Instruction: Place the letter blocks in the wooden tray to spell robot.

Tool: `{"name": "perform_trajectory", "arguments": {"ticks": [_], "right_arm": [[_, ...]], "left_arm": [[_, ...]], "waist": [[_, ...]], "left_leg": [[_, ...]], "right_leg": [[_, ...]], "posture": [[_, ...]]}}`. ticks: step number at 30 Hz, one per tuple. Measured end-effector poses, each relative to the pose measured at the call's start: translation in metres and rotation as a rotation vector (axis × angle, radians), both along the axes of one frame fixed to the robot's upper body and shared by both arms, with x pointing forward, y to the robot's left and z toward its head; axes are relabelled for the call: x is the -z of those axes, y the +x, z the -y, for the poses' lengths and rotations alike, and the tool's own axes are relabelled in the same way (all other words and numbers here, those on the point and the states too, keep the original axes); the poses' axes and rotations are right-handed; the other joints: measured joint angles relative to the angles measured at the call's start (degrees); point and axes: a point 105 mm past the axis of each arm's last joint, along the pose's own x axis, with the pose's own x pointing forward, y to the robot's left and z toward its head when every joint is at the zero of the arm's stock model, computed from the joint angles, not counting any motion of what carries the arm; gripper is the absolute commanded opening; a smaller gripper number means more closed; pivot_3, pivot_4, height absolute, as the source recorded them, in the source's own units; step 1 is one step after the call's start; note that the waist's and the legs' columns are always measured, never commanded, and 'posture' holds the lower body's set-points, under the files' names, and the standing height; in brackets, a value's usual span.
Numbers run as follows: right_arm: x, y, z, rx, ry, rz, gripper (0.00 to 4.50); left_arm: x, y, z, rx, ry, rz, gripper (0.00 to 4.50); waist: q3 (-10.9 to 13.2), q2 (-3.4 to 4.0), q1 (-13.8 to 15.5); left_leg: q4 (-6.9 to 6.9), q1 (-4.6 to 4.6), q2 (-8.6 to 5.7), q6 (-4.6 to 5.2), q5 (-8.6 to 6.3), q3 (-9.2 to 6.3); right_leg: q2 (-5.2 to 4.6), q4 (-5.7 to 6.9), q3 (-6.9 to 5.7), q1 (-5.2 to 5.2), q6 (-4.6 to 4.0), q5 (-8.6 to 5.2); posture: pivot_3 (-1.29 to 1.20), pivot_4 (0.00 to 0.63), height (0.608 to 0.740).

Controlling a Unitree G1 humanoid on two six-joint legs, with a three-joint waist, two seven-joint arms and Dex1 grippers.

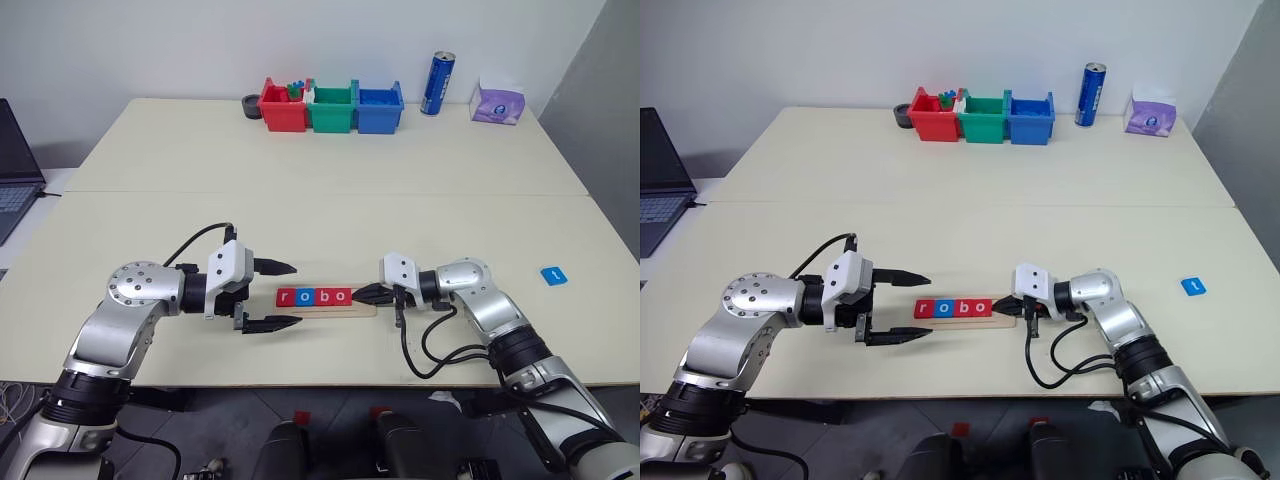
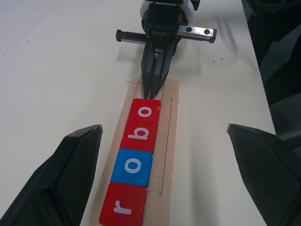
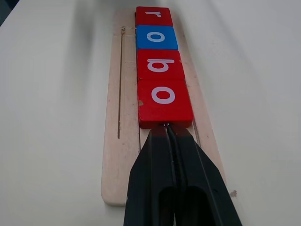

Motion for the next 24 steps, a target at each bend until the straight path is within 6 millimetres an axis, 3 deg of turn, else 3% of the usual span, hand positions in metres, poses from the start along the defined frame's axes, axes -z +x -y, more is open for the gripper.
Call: {"name": "perform_trajectory", "arguments": {"ticks": [3, 5, 11, 16, 20, 24], "right_arm": [[-0.010, -0.001, 0.013, 0.013, -0.014, 0.006, 0.07], [-0.018, -0.006, 0.026, 0.034, -0.015, 0.004, 0.61], [-0.050, -0.015, 0.068, 0.272, 0.064, -0.021, 2.65], [-0.052, -0.036, 0.090, 0.507, 0.131, -0.048, 4.45], [-0.043, -0.036, 0.133, 0.844, 0.166, -0.044, 4.48], [-0.053, -0.030, 0.184, 1.124, 0.148, 0.076, 4.48]], "left_arm": [[0.001, 0.000, 0.000, -0.004, -0.001, -0.001, 4.50], [0.000, 0.000, 0.001, -0.003, -0.003, 0.003, 4.50], [-0.002, 0.002, 0.016, -0.001, -0.056, 0.008, 4.50], [-0.006, 0.006, 0.061, 0.038, -0.161, 0.014, 4.50], [-0.012, 0.012, 0.114, 0.066, -0.244, 0.032, 4.50], [-0.020, 0.013, 0.152, 0.089, -0.288, 0.054, 4.50]], "waist": [[0.0, 0.00, 0.0], [0.0, 0.00, 0.2], [0.0, 0.00, 0.4], [0.0, 0.00, 0.5], [0.0, -0.02, 0.9], [0.0, 0.00, 0.3]], "left_leg": [[0.00, 0.00, -0.01, 0.00, 0.00, 0.00], [0.01, -0.02, -0.01, 0.00, 0.00, -0.04], [0.02, -0.04, -0.03, 0.00, 0.00, -0.07], [0.03, -0.05, -0.06, 0.00, 0.00, -0.09], [0.14, -0.04, -0.14, 0.00, 0.00, 0.00], [0.15, 0.06, -0.14, 0.00, 0.00, 0.12]], "right_leg": [[-0.01, -0.02, 0.00, 0.02, 0.00, 0.00], [-0.01, -0.02, -0.04, 0.01, 0.00, 0.00], [-0.03, -0.02, -0.04, 0.03, 0.01, 0.00], [-0.02, -0.01, -0.02, 0.07, 0.03, -0.01], [-0.04, -0.05, 0.09, 0.13, 0.17, 0.07], [0.00, -0.07, 0.25, 0.16, 0.44, 0.00]], "posture": [[0.00, 0.150, 0.740], [0.00, 0.150, 0.740], [0.00, 0.150, 0.740], [0.00, 0.150, 0.740], [0.00, 0.150, 0.740], [0.00, 0.150, 0.740]]}}
